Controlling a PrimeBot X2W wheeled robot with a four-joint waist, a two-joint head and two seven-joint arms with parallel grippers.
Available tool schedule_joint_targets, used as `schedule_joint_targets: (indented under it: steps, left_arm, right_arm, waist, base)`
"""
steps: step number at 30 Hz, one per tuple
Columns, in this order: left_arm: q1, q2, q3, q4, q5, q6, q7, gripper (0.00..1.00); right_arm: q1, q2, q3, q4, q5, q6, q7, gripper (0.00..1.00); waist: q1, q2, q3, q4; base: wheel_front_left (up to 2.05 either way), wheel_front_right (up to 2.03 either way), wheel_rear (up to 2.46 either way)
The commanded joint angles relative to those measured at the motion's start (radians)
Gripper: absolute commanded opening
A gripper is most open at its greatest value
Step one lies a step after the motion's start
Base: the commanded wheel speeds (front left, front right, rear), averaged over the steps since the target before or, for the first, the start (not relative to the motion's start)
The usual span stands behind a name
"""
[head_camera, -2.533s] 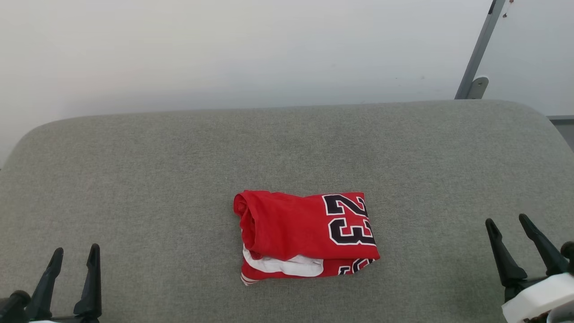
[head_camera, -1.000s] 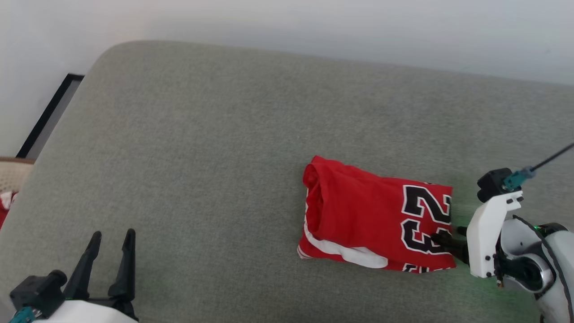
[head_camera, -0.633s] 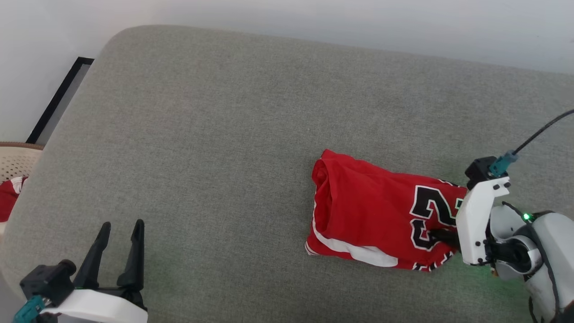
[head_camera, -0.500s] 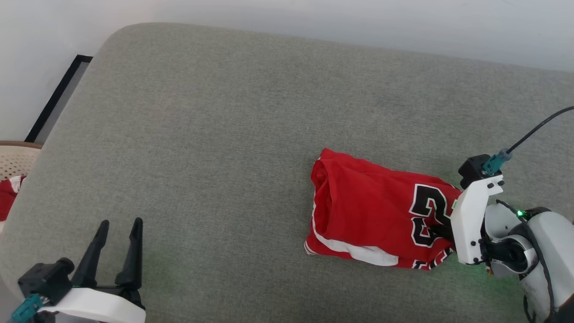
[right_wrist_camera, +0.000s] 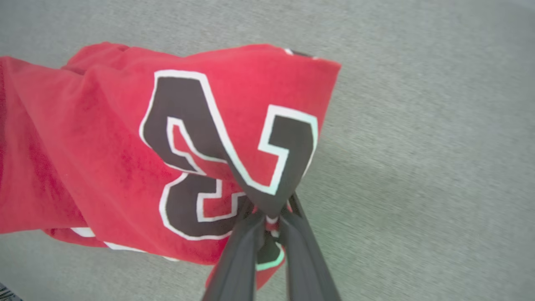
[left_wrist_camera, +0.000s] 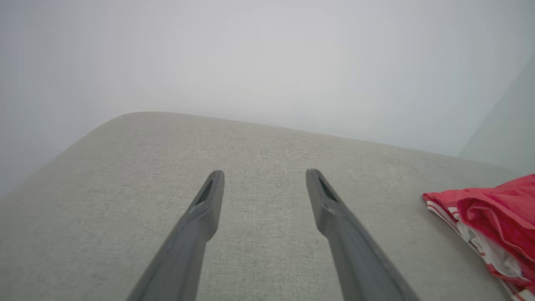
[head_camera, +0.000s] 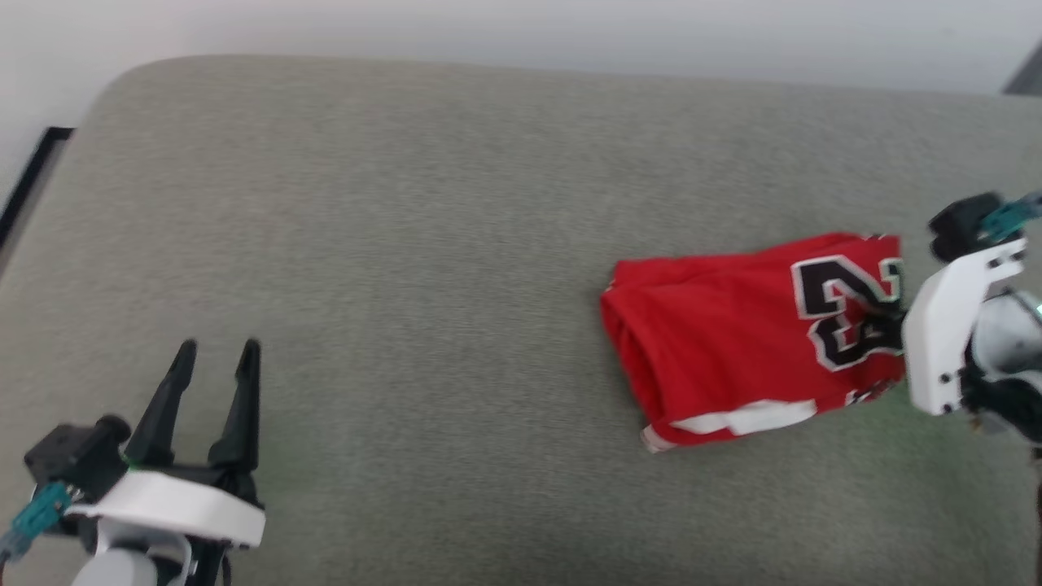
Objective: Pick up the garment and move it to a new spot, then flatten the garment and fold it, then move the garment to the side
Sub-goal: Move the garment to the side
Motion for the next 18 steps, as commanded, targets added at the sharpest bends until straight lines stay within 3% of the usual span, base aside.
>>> schedule_joint_targets:
  steps: [1,11,18]
  left_arm:
    - [-0.031,-0.002,-0.011,-0.006,0.008,-0.003,-0.004,1.0]
    - [-0.128,0.001,-0.074,-0.02,0.037,-0.003,-0.004,1.0]
    - [-0.241,0.01,-0.171,-0.015,0.047,-0.003,-0.004,1.0]
  right_arm:
    - [-0.017,-0.012,-0.018,-0.014,-0.018,-0.001,-0.001,0.0]
    - [-0.105,-0.049,-0.091,-0.008,-0.092,-0.001,-0.024,0.0]
    - [-0.192,-0.101,-0.126,0.046,-0.151,-0.001,-0.099,0.0]
  waist:
    - [0.0,-0.0001,0.021,-0.044]
    - [0.0,-0.0001,0.09,-0.192]
    - [0.0,-0.0001,0.153,-0.275]
  base:
    - [0.0,0.0,0.0]
    - [0.0,0.0,0.0]
    - [0.0,0.0,0.0]
